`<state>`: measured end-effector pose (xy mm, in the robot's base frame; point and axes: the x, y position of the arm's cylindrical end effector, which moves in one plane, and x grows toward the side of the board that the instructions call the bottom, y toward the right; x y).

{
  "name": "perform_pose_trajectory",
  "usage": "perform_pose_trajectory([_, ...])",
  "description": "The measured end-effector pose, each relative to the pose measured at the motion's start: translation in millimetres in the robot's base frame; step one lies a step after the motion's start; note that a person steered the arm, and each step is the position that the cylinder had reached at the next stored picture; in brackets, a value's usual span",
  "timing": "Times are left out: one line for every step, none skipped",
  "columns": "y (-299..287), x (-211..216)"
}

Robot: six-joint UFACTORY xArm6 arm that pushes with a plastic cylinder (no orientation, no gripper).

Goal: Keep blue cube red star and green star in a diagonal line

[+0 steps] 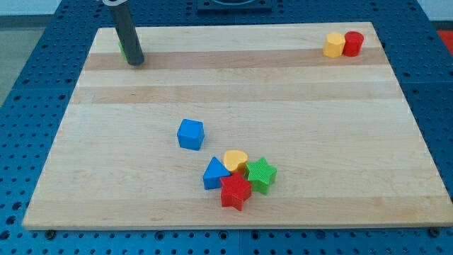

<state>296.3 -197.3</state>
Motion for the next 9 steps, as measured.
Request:
perform_pose_trajectory([0.0, 0.0])
perform_pose_trajectory([5.7, 0.0])
perform_pose_trajectory([12.4, 0.0])
perform_pose_trajectory([55.6, 17.8])
perform_pose_trajectory([83.2, 26.0])
perform_pose_trajectory([83.2, 26.0])
perform_pose_trajectory([82.9, 60.2])
perform_pose_trajectory([79.1, 90.9])
perform_pose_trajectory([45.5, 104.8])
